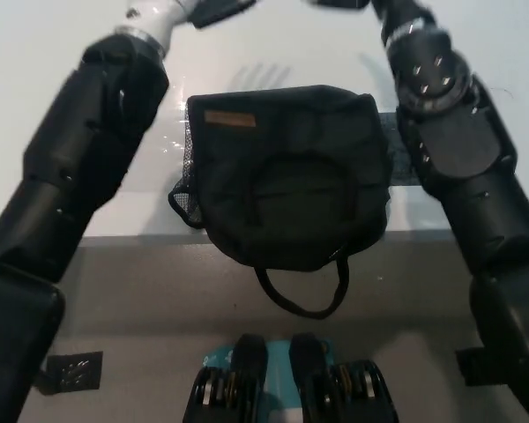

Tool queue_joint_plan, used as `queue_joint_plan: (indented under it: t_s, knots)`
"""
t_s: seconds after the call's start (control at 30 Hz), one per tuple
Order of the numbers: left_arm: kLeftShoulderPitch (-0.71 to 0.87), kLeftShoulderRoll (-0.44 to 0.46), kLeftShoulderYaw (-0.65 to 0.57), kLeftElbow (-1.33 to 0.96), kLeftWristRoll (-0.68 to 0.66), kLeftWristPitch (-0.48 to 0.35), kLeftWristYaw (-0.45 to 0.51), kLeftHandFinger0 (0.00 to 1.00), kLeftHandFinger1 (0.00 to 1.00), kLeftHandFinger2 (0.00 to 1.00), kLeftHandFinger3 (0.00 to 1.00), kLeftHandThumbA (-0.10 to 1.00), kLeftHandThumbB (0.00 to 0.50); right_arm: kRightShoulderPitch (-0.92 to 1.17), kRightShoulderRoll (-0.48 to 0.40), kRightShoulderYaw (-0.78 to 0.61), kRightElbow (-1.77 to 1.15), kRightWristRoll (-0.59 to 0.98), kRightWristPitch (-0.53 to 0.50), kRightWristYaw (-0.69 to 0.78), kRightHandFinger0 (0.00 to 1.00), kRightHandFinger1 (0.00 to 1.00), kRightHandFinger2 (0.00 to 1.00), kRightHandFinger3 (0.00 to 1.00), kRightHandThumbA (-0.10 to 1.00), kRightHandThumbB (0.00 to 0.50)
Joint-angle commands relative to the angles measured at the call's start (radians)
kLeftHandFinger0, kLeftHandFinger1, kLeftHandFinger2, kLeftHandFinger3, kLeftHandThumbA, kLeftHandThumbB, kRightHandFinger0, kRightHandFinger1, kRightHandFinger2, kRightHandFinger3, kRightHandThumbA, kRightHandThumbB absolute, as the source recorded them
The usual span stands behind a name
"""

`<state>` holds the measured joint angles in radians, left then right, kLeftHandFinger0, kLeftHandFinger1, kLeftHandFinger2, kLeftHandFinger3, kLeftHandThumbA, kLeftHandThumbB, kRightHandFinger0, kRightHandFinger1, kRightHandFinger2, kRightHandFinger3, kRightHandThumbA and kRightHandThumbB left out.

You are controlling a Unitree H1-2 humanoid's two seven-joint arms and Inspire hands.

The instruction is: A soft travel bag is kept infront of the robot in the middle of the desk and the robot uses both its hands to press it to reduce its size

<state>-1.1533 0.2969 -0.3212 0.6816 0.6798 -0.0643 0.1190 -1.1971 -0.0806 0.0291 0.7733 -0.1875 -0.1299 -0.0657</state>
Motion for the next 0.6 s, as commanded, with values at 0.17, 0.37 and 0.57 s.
queue_joint_plan:
  t_s: [0.17,0.37,0.57]
  knots:
    - [0.149,0.043,0.167,-0.49,-0.188,0.168,-0.188,1.0,1.0,1.0,1.0,1.0,0.183,0.134,-0.069,-0.006,-0.508,0.033,0.183,0.103,1.0,1.0,1.0,1.0,1.0,0.239]
    - [0.423,0.042,0.269,-0.996,-0.367,0.256,-0.249,1.0,1.0,1.0,1.0,1.0,0.209,0.353,-0.122,-0.057,-0.908,0.096,0.221,0.13,1.0,1.0,1.0,1.0,1.0,0.196]
    - [0.709,-0.007,0.258,-1.334,-0.468,0.234,-0.205,1.0,1.0,1.0,1.0,1.0,0.212,0.57,-0.119,-0.074,-1.199,0.181,0.207,0.125,1.0,1.0,1.0,1.0,1.0,0.18]
